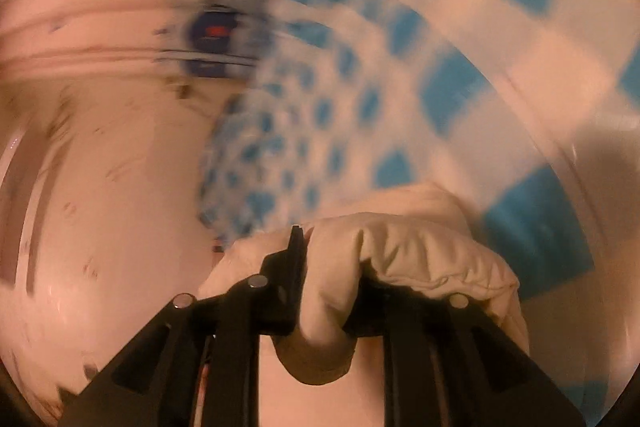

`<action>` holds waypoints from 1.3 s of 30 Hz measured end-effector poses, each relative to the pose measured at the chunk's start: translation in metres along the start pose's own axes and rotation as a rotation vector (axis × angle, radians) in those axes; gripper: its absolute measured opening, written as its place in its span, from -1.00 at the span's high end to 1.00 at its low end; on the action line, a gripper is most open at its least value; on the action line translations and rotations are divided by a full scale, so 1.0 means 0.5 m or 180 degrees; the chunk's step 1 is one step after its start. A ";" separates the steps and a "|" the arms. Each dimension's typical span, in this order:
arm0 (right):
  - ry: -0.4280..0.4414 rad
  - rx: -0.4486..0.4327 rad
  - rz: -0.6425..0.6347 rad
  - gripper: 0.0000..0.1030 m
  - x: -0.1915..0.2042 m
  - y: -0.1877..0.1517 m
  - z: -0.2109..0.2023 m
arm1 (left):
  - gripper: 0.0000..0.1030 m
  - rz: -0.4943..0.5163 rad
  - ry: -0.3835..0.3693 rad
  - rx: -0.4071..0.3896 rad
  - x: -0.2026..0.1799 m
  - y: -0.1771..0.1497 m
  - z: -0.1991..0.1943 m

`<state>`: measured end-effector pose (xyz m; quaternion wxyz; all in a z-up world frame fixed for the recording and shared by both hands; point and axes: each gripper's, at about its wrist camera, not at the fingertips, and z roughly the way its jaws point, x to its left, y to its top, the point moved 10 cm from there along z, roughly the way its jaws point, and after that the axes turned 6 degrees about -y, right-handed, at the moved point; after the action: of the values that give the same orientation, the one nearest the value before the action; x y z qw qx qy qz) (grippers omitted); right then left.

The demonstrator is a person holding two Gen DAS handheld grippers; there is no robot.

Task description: Fold large clothes

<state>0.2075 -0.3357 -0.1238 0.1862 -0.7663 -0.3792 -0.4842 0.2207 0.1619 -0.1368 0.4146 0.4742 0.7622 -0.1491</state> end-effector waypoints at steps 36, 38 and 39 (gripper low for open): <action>-0.2280 -0.0380 -0.2860 -0.88 0.155 -0.091 0.094 | -0.75 0.2283 0.0822 -0.0460 -0.241 -0.156 0.075; -0.2506 -0.0543 -0.2771 -0.88 0.122 -0.060 0.054 | -0.75 0.2189 0.0923 -0.0603 -0.214 -0.120 0.045; -0.2600 -0.0497 -0.2681 -0.88 0.089 -0.049 0.053 | -0.75 0.2079 0.1006 -0.0587 -0.177 -0.103 0.048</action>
<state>0.2156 -0.2848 -0.0987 -0.2401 -0.6856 -0.6549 -0.2087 0.2075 0.0679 -0.0916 0.3585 0.6702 0.6356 0.1354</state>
